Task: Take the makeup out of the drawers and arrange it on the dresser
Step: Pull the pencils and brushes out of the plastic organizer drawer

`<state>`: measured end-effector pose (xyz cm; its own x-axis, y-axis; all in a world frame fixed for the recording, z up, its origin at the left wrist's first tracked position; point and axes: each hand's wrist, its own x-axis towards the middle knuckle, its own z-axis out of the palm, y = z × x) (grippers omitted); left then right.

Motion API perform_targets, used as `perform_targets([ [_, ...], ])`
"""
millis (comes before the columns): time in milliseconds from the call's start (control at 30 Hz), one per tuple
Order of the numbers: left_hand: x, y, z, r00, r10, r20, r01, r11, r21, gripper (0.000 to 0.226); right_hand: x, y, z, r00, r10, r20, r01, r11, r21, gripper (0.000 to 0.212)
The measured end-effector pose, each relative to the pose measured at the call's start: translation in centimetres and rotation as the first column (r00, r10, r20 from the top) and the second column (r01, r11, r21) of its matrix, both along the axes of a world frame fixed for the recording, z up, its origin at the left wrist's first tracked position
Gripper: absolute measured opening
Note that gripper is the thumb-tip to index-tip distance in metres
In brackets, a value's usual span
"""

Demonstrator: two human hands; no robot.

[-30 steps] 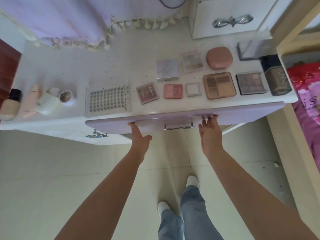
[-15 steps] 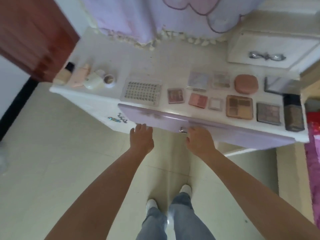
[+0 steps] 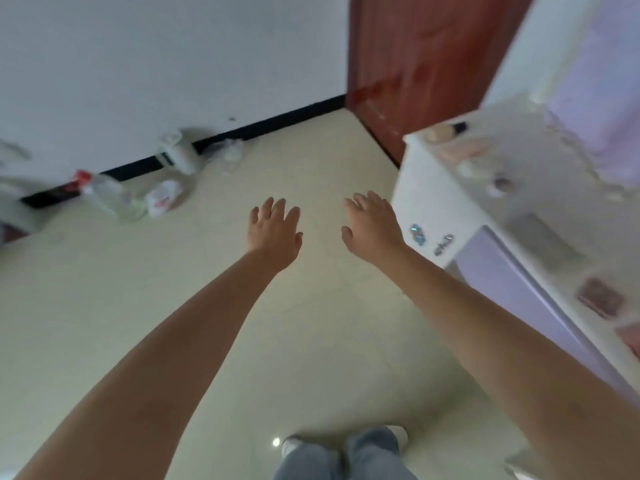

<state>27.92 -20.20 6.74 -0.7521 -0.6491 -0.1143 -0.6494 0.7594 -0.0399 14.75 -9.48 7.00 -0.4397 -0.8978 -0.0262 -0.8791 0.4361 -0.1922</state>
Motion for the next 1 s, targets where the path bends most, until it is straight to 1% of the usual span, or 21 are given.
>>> perform_targets([
  [133, 13.9, -3.9, 0.9, 0.973, 0.230, 0.013, -0.230, 0.973, -0.008, 0.050, 11.3, -7.6, 1.4, 0.969, 0.247, -0.009, -0.247, 0.969, 0.011, 0.046],
  [233, 24.9, -5.4, 1.0, 0.900, 0.435, 0.011, -0.435, 0.900, -0.015, 0.050, 21.2, -12.7, 2.1, 0.898, 0.439, 0.003, -0.439, 0.898, 0.011, 0.039],
  [333, 35.3, -5.4, 0.9, 0.779, 0.627, 0.012, -0.627, 0.779, -0.004, 0.049, 31.5, -16.4, 2.6, 0.788, 0.615, 0.027, -0.616, 0.788, 0.012, 0.032],
  [467, 47.1, -4.2, 0.1, 0.567, 0.823, 0.001, -0.823, 0.567, 0.037, 0.048, 44.0, -19.9, 2.0, 0.592, 0.805, 0.048, -0.806, 0.590, 0.039, 0.040],
  [600, 55.9, -3.7, -1.0, 0.370, 0.929, -0.003, -0.924, 0.368, 0.105, 0.048, 54.4, -23.0, 0.5, 0.403, 0.910, 0.096, -0.914, 0.394, 0.102, 0.044],
  [700, 62.6, -5.4, -1.2, 0.223, 0.975, -0.009, -0.970, 0.223, 0.097, 0.045, 62.4, -26.8, -0.1, 0.260, 0.959, 0.113, -0.964, 0.251, 0.086, 0.045],
  [833, 72.4, -10.5, 0.2, 0.041, 0.998, -0.041, -0.996, 0.043, 0.073, 0.043, 73.2, -34.5, 1.2, 0.106, 0.987, 0.119, -0.994, 0.106, 0.001, 0.046],
  [900, 77.0, -12.8, 1.6, -0.051, 0.997, -0.054, -0.996, -0.047, 0.074, 0.042, 78.3, -38.3, 2.5, 0.049, 0.991, 0.127, -0.999, 0.050, 0.002, 0.045],
  [1000, 83.7, -15.3, 3.6, -0.157, 0.985, -0.075, -0.987, -0.154, 0.051, 0.043, 86.3, -43.0, 4.4, -0.021, 0.994, 0.108, -0.999, -0.017, -0.041, 0.043],
])
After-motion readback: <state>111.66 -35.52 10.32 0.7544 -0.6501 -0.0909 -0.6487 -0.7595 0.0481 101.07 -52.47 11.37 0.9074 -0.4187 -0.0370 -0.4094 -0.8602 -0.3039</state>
